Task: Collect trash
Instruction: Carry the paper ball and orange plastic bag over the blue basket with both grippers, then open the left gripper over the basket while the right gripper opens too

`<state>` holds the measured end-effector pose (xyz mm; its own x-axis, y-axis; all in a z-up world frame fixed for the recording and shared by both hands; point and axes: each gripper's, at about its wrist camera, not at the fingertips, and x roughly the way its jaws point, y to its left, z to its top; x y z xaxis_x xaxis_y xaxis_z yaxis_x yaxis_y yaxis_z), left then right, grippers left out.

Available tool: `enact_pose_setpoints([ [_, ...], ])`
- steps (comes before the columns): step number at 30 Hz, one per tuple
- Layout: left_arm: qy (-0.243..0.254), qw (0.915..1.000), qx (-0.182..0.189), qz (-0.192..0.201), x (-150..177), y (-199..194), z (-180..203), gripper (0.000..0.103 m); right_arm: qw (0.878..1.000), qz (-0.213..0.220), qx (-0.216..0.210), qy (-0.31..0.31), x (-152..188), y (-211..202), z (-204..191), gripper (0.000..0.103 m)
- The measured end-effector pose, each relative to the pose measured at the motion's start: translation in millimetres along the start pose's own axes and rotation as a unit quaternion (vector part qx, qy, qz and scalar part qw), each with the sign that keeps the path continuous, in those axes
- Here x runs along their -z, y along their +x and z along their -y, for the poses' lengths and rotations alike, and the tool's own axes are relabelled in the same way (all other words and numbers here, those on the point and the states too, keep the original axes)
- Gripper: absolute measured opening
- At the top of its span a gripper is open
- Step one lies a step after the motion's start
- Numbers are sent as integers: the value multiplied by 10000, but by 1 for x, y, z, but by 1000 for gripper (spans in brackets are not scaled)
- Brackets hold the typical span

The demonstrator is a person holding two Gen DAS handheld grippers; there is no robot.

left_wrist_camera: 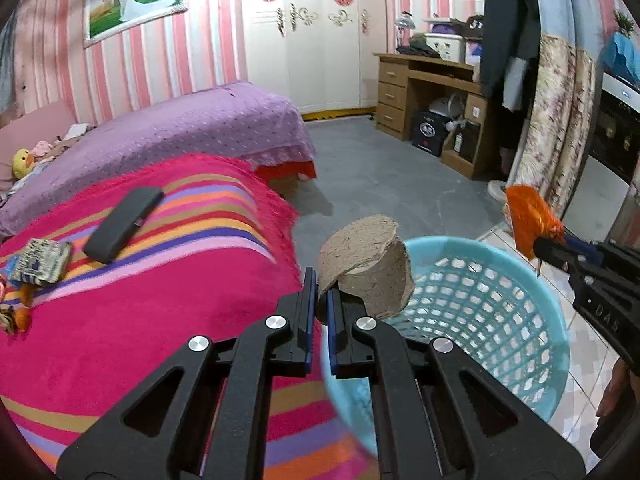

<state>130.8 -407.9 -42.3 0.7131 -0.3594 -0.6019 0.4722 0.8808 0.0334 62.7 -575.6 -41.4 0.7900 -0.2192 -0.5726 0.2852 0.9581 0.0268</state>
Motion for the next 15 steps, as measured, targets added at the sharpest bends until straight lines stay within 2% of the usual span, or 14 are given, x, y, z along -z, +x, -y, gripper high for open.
enact_pose_setpoints([
  [8,214,9995,173,-179,8,11,28,4,10000,-43,14,87,6,2,10,17],
  [10,341,9991,152,-214,10,12,33,7,9999,-26,1,111,6,2,11,17],
  [12,386,9990,115,-217,11,12,33,27,9999,-5,-2,121,5,1,10,17],
  [15,330,9992,125,-199,11,9,28,49,9999,2,-14,154,6,2,12,17],
])
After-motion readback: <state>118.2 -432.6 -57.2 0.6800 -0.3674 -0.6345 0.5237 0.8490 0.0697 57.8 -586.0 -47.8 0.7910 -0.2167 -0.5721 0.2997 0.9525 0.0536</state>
